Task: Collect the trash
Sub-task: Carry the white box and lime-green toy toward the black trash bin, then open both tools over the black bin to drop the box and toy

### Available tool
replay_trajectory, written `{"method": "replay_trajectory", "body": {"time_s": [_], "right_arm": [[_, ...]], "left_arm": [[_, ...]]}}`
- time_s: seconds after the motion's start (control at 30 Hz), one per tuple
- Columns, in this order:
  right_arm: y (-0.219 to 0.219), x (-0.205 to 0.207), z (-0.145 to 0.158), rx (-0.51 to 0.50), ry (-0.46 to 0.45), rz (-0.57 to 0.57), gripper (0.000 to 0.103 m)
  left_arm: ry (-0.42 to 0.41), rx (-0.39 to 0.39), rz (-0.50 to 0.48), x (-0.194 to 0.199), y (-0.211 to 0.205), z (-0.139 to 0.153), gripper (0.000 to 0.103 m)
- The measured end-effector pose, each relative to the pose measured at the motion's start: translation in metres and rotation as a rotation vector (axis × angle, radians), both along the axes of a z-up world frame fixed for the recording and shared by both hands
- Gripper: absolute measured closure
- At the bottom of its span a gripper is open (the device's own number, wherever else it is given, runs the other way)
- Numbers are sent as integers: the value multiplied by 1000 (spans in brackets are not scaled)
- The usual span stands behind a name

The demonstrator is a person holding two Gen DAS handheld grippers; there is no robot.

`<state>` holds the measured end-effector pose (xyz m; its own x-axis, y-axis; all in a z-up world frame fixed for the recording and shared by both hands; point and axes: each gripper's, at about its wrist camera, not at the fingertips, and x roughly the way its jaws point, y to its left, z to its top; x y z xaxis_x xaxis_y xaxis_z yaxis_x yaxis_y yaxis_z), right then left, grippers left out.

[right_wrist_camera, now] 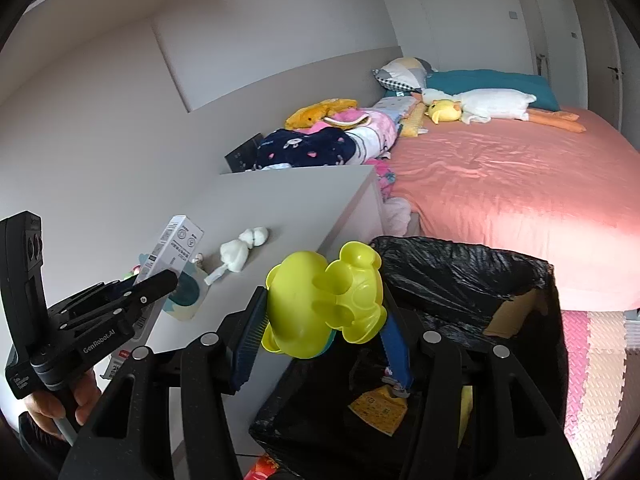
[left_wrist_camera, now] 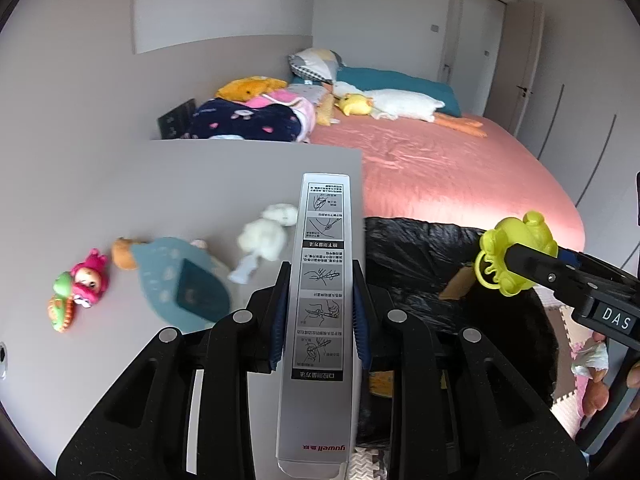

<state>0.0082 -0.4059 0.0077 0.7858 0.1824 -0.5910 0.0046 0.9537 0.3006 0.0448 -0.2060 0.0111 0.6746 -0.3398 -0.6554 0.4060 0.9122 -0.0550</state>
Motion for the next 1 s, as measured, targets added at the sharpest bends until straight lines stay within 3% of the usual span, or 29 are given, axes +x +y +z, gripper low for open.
{"method": "replay_trajectory", "body": {"time_s": [0.87, 0.9, 0.93, 0.97, 1.0], "right_arm": [[-79, -25, -1, -8, 21, -185, 48], [-82, -24, -1, -15, 35, -193, 47], [-84, -22, -2, -23, 46, -208, 33], [-87, -22, -2, -31, 48, -230, 24], [-89, -23, -2, -38, 39, -261, 17]], "left_arm": [[75, 37, -260, 3, -108, -19, 75], [98, 39, -290, 4, -112, -22, 72], [121, 53, -315, 4, -118, -26, 45], [115, 64, -315, 3, -121, -28, 9], [76, 76, -309, -1, -124, -29, 6]]}}
